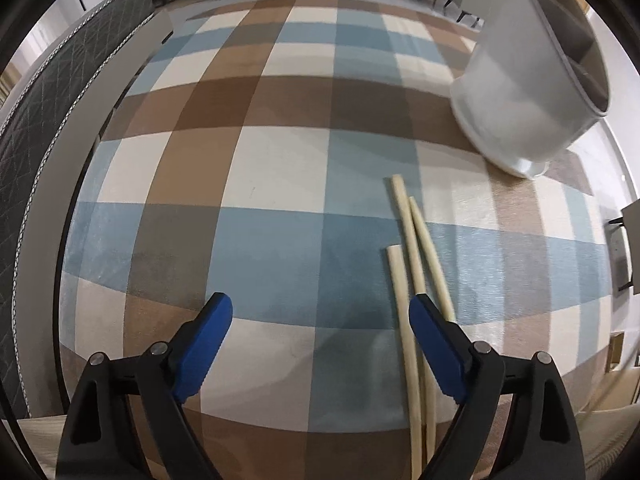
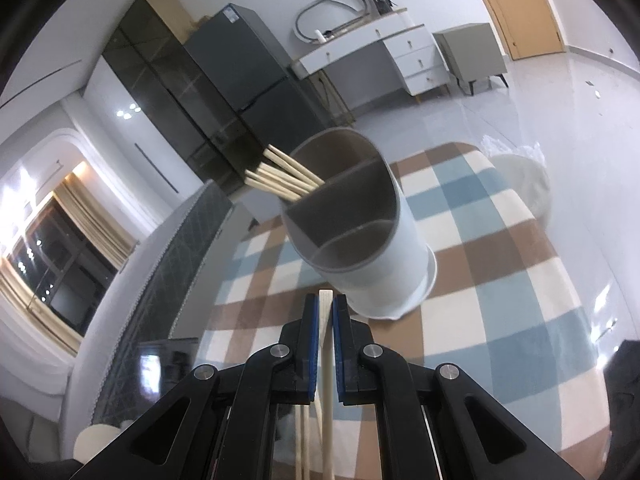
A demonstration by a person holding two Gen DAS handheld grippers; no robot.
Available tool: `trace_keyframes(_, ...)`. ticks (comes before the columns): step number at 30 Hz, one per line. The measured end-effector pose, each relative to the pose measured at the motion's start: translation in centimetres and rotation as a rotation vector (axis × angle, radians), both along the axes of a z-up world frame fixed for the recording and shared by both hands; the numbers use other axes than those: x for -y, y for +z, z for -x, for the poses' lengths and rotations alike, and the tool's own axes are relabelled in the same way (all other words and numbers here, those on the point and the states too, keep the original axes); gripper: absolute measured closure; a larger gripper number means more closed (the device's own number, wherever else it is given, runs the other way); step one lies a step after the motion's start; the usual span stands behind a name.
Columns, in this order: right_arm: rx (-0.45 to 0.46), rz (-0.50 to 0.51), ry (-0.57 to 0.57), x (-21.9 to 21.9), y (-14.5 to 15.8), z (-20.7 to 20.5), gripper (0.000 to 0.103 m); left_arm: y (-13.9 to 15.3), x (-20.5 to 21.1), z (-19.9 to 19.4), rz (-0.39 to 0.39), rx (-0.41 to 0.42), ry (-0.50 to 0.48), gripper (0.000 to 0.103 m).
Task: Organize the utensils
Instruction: 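Lower the left gripper to the rug and grasp a chopstick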
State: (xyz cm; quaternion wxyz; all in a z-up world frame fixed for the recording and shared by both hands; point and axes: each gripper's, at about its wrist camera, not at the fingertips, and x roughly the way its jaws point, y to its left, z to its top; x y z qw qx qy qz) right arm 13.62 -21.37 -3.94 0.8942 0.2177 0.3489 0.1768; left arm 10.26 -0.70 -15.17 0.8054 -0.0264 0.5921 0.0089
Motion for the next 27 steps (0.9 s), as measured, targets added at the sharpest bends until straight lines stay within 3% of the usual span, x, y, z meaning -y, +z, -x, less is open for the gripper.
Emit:
trace_keyframes(7,0.007,-0.049,-0.009,1.0,0.5,0.0,0.097,-0.2,1.0,0.0,-0.047,-0.017,-0.022,0.016)
trace_keyframes(9,0.005,-0.067,-0.005,1.1,0.6,-0.1,0.097,-0.3,1.1,0.0,-0.063,-0.022,-0.017,0.021)
trace_keyframes(17,0.016,-0.094,-0.005,1.2,1.1,0.1,0.097,-0.4,0.5,-0.6,-0.015,-0.061,0.023,0.033)
trace_keyframes(24,0.021,-0.106,-0.004,1.2,1.2,0.1,0.097,-0.3,1.4,-2.4,-0.044,-0.095,0.051,0.035)
trace_keyframes(26,0.023,-0.107,-0.004,1.2,1.3,0.2,0.097,-0.1,1.8,-3.1,-0.055,-0.096,0.050,0.042)
trace_keyframes(27,0.024,-0.105,-0.003,1.2,1.3,0.2,0.097,0.0,2.2,-3.6,-0.055,-0.095,0.046,0.052)
